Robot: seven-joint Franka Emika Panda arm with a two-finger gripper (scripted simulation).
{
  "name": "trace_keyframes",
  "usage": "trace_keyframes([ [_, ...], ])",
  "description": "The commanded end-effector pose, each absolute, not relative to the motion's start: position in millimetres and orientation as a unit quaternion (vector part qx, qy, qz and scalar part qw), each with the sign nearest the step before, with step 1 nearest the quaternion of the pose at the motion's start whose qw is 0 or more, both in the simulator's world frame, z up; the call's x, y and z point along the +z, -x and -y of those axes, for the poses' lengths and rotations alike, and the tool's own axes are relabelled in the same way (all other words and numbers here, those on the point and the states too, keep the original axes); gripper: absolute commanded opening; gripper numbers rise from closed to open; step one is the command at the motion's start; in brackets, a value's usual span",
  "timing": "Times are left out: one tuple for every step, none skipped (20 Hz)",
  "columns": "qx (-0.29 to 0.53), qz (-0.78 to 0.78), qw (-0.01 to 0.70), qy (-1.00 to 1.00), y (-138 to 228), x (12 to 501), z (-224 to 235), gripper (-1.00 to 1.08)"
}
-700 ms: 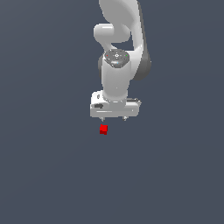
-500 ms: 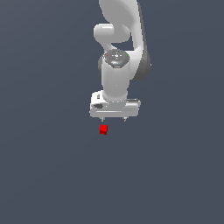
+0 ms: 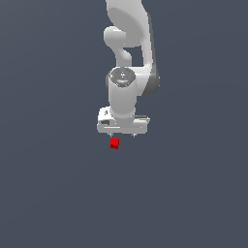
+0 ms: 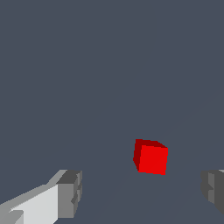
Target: Pick up the red cube and move it to a goal position.
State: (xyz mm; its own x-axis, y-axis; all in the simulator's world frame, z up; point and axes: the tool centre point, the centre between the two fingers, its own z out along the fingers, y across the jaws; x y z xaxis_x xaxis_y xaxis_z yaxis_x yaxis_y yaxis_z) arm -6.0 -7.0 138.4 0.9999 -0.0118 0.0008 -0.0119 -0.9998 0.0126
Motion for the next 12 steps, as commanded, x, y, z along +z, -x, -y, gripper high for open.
trace_keyframes([
  [0.000,0.016,0.006,-1.000,11,120,14,1.00],
  [0.000,0.020,0.005,-1.000,13,111,18,1.00],
  [0.000,0.025,0.005,-1.000,15,102,21,1.00],
  [0.000,0.030,0.005,-1.000,17,93,25,1.00],
  [0.000,0.034,0.004,-0.999,19,84,28,1.00],
  [0.000,0.039,0.004,-0.999,21,76,31,1.00],
  [0.000,0.043,0.003,-0.999,22,68,34,1.00],
  [0.000,0.046,0.003,-0.999,24,61,36,1.00],
  [0.000,0.050,0.003,-0.999,26,54,39,1.00],
  [0.000,0.053,0.002,-0.999,27,48,41,1.00],
  [0.000,0.056,0.002,-0.998,28,43,43,1.00],
  [0.000,0.058,0.002,-0.998,29,38,44,1.00],
])
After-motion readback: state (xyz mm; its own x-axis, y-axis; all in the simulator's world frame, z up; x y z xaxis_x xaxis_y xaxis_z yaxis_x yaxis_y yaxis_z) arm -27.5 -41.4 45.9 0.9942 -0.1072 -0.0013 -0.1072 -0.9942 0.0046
